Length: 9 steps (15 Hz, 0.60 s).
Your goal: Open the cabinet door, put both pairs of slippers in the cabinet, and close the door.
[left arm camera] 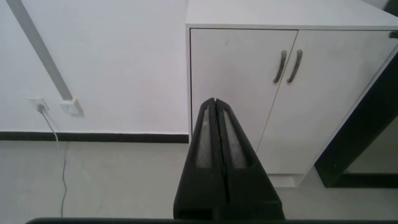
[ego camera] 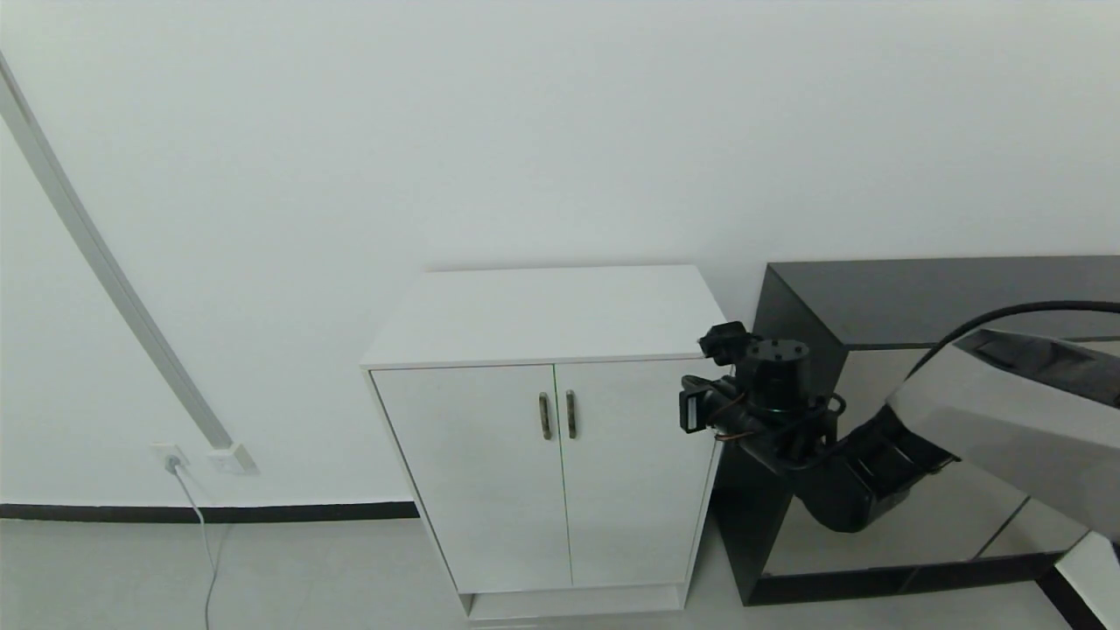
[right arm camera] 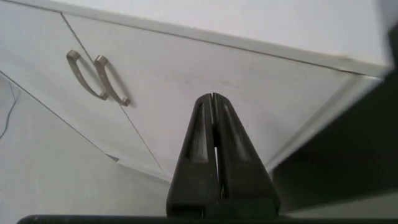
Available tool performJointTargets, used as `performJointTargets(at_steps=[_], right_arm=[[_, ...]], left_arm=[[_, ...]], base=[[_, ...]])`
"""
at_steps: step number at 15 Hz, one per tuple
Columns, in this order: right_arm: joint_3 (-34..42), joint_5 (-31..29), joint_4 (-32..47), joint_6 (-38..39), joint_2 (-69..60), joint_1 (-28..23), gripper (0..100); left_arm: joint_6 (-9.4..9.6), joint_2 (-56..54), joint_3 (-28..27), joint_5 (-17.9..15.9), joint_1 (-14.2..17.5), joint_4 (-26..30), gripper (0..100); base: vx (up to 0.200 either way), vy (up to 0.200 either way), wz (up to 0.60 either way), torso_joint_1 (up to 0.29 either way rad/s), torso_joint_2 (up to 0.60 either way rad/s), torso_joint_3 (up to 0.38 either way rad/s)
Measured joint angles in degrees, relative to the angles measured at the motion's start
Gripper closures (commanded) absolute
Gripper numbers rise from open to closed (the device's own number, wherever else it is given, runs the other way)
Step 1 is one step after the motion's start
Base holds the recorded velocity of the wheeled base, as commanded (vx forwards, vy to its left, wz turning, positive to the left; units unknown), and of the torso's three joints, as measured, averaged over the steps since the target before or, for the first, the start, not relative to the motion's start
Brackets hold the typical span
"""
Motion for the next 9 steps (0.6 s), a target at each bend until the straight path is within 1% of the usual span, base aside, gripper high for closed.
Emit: performJointTargets(at_steps=[2, 5, 9], right_arm=[[5.74, 0.0, -2.11, 0.01, -4.47, -2.17, 100], [13.19, 0.02, -3.84, 0.01, -10.64, -7.74, 100], [20.37, 0.22, -5.89, -0.1, -16.7, -15.37, 100]], left_arm=[[0.0, 0.0, 0.0, 0.0, 0.05, -0.02, 100], [-0.05, 0.0, 0.0, 0.0, 0.05, 0.0, 100], [0.0, 0.0, 0.0, 0.0, 0.0, 0.0, 100]], base=[[0.0, 0.0, 0.0, 0.0, 0.0, 0.0], [0.0, 0.0, 0.0, 0.0, 0.0, 0.0], [0.0, 0.0, 0.0, 0.0, 0.0, 0.0]])
